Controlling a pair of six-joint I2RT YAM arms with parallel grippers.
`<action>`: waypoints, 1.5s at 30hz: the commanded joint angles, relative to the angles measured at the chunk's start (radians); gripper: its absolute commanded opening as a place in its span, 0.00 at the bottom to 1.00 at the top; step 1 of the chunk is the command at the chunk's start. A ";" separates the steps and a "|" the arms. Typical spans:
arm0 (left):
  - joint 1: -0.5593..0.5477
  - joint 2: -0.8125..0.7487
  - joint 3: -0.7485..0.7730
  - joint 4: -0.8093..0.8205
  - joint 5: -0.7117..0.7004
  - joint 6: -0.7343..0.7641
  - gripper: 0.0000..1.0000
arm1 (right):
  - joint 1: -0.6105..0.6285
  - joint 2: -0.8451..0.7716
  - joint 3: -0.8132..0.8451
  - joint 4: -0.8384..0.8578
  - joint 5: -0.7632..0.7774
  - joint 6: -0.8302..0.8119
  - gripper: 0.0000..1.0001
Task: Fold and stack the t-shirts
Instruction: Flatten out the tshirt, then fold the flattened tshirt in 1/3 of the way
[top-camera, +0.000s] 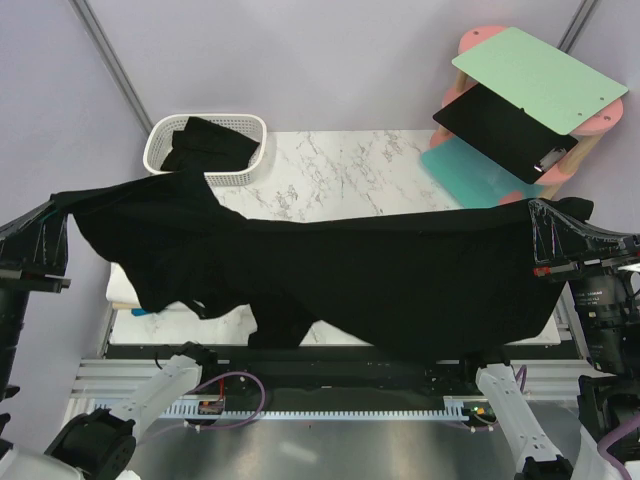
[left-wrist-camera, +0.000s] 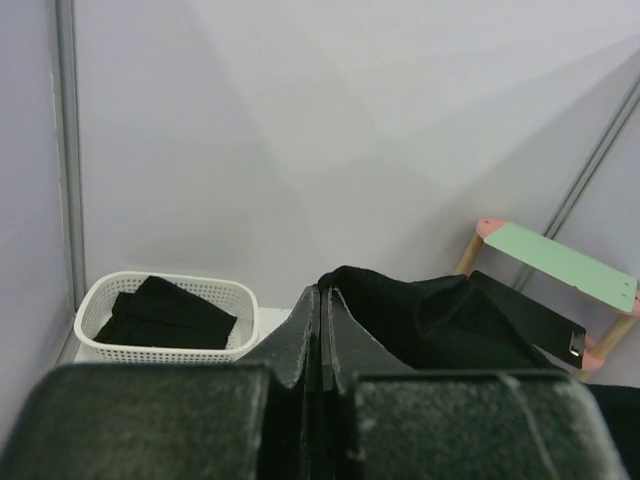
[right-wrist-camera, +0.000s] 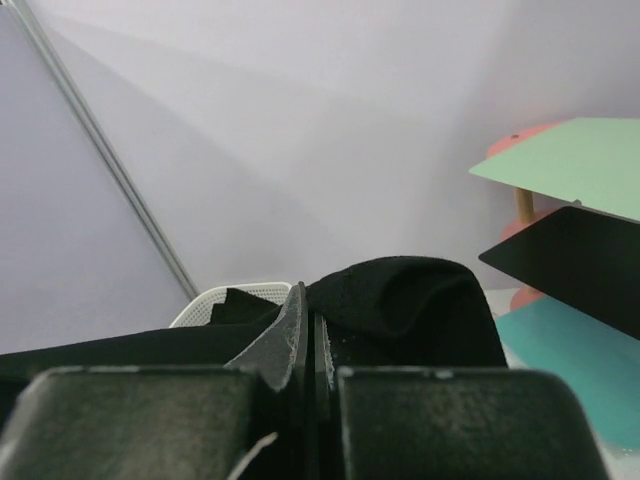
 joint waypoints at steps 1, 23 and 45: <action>0.004 0.139 -0.011 -0.019 -0.034 0.046 0.02 | 0.000 0.052 -0.038 -0.043 0.092 -0.031 0.00; 0.037 1.102 -0.059 0.202 -0.200 0.097 0.02 | 0.003 0.885 -0.491 0.523 0.114 -0.068 0.00; 0.082 0.930 -0.451 0.189 -0.153 -0.018 0.02 | 0.000 1.079 -0.420 0.480 0.180 -0.042 0.00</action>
